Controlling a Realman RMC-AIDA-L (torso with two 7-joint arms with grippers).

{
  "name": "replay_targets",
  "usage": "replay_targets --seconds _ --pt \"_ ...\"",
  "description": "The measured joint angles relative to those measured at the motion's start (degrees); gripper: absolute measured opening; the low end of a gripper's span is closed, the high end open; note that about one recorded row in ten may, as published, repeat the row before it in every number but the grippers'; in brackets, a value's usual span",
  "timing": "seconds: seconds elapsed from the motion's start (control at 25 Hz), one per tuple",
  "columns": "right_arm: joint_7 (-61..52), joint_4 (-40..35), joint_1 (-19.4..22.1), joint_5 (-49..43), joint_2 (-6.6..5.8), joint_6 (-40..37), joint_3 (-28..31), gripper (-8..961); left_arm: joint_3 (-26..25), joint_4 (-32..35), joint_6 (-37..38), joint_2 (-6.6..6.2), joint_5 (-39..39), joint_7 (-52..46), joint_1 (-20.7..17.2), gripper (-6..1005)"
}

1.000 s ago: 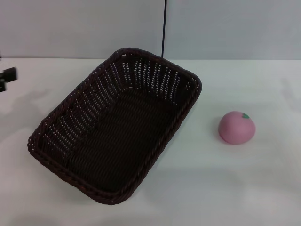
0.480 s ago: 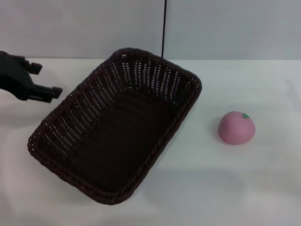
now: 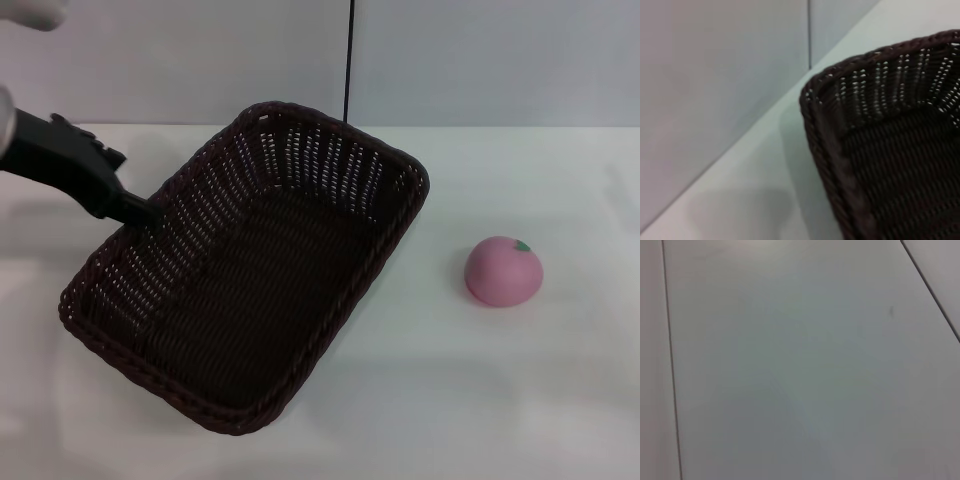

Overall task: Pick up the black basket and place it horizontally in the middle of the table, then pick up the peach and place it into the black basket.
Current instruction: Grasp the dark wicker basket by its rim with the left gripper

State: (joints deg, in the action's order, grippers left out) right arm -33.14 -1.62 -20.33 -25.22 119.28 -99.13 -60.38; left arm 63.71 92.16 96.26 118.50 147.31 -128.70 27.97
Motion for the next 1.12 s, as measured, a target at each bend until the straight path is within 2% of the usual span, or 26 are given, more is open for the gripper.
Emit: replay_targets --seconds 0.08,0.32,0.36,0.56,0.96,1.0,1.12 --pt "0.0 -0.2 -0.1 0.0 -0.01 0.2 0.0 720 2.6 -1.1 1.0 0.1 1.2 -3.8 1.7 816" --pt "0.0 -0.2 -0.5 0.0 -0.02 0.3 0.0 720 5.9 -3.7 -0.3 0.2 2.1 -7.8 2.7 815" --pt "-0.2 -0.2 -0.6 0.0 -0.02 0.3 0.0 720 8.0 -4.5 -2.3 0.23 2.8 -8.7 2.5 815" --pt "-1.3 -0.3 -0.6 0.0 -0.01 -0.3 0.0 720 10.0 -6.2 -6.4 0.24 3.9 -9.2 1.9 816" --pt "-1.3 -0.1 -0.6 -0.1 -0.02 0.3 0.0 720 13.1 -10.8 -9.6 0.24 7.1 -9.7 3.3 792" --pt "-1.3 -0.2 -0.6 -0.1 -0.01 0.3 0.0 720 14.2 -13.1 -10.2 0.23 7.5 -9.7 4.8 789" --pt "-1.3 -0.2 -0.6 -0.3 -0.01 0.4 0.0 720 14.3 -14.4 -10.3 0.24 7.6 -9.7 5.9 780"
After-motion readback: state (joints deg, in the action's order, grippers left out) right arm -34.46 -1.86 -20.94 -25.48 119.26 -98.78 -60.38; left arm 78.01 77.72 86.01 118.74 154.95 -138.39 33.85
